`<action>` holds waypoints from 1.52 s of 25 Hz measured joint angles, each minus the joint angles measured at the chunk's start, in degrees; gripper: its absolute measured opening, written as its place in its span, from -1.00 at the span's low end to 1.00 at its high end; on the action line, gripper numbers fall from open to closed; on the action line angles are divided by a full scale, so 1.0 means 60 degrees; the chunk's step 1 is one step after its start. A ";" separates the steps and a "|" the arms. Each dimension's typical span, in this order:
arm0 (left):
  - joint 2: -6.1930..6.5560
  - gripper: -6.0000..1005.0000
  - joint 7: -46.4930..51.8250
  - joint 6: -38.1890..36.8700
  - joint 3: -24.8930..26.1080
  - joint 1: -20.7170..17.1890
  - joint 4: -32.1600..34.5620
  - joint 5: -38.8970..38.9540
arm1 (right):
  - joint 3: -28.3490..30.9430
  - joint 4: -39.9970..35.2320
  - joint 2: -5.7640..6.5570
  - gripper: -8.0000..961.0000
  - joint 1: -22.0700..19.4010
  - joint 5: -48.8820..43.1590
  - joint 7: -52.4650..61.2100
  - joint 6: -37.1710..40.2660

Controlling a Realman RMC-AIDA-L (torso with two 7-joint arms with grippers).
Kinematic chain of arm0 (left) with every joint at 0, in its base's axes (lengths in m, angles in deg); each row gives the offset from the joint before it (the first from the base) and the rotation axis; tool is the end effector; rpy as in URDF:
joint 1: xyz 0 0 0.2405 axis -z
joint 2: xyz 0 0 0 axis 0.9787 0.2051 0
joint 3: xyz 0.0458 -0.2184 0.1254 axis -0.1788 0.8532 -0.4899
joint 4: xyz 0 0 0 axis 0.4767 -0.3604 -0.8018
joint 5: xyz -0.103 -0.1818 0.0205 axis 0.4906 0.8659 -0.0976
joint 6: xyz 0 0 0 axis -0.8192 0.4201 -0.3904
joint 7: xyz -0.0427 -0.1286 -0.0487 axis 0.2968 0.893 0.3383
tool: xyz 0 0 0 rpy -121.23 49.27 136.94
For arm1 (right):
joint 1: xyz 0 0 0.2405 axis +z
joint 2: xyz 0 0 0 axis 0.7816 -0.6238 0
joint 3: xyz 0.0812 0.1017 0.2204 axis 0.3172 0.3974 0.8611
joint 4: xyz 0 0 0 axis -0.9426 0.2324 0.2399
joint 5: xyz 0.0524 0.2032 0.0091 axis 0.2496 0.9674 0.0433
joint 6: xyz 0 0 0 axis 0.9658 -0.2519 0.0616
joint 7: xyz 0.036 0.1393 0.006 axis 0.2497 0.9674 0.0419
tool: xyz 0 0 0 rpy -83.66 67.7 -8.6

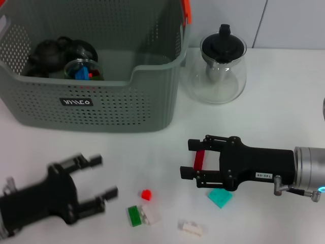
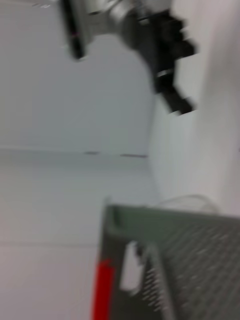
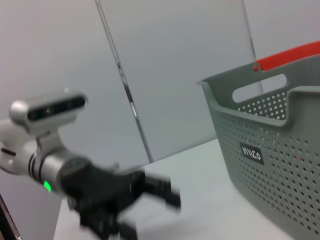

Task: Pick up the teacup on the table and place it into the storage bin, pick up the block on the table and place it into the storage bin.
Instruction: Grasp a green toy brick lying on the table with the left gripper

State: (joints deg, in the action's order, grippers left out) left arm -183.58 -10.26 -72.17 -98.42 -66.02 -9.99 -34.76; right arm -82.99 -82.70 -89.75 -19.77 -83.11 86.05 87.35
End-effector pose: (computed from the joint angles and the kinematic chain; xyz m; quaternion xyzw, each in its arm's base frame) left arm -0.3208 0.2193 -0.0078 -0.9175 -0.1406 -0.3026 0.2165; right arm 0.2394 0.3005 -0.0649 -0.9379 0.1820 0.2917 0.0466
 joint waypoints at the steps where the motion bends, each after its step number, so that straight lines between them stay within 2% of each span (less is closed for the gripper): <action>1: -0.0067 0.50 -0.0218 0.0164 0.0001 -0.0023 -0.0087 -0.0288 | 0.0000 0.0000 0.0001 0.65 0.0000 0.0000 0.0009 0.0000; 3: -0.0151 0.50 -0.0433 0.0476 -0.0001 -0.0018 -0.0283 -0.0738 | 0.0000 0.0000 0.0008 0.65 0.0005 0.0000 0.0017 -0.0001; 7: -0.0180 0.44 -0.0796 0.0920 -0.0031 0.0097 -0.0776 -0.1147 | 0.0000 0.0000 0.0011 0.65 0.0012 0.0000 0.0017 0.0000; 13: -0.0204 0.28 -0.2025 0.1637 -0.0480 0.0170 -0.1495 -0.1201 | -0.0001 0.0000 0.0014 0.65 0.0027 0.0000 0.0016 -0.0018; 19: -0.0239 0.26 -0.2574 0.2403 -0.0700 0.0358 -0.1981 -0.1159 | -0.0001 0.0000 0.0000 0.65 0.0086 0.0000 0.0071 -0.0063; 34: -0.0258 0.22 -0.2760 0.2899 -0.0683 0.0481 -0.2272 -0.1128 | -0.0001 0.0000 0.0014 0.65 0.0040 0.0000 0.0100 -0.0074; 38: -0.0257 0.01 -0.2762 0.2938 -0.0680 0.0481 -0.2276 -0.1128 | -0.0001 0.0000 0.0014 0.65 0.0034 0.0000 0.0102 -0.0074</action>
State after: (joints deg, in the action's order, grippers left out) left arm -185.12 -26.83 -54.54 -102.50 -63.13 -23.65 -41.53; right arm -83.00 -82.70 -89.67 -19.57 -83.11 86.66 86.91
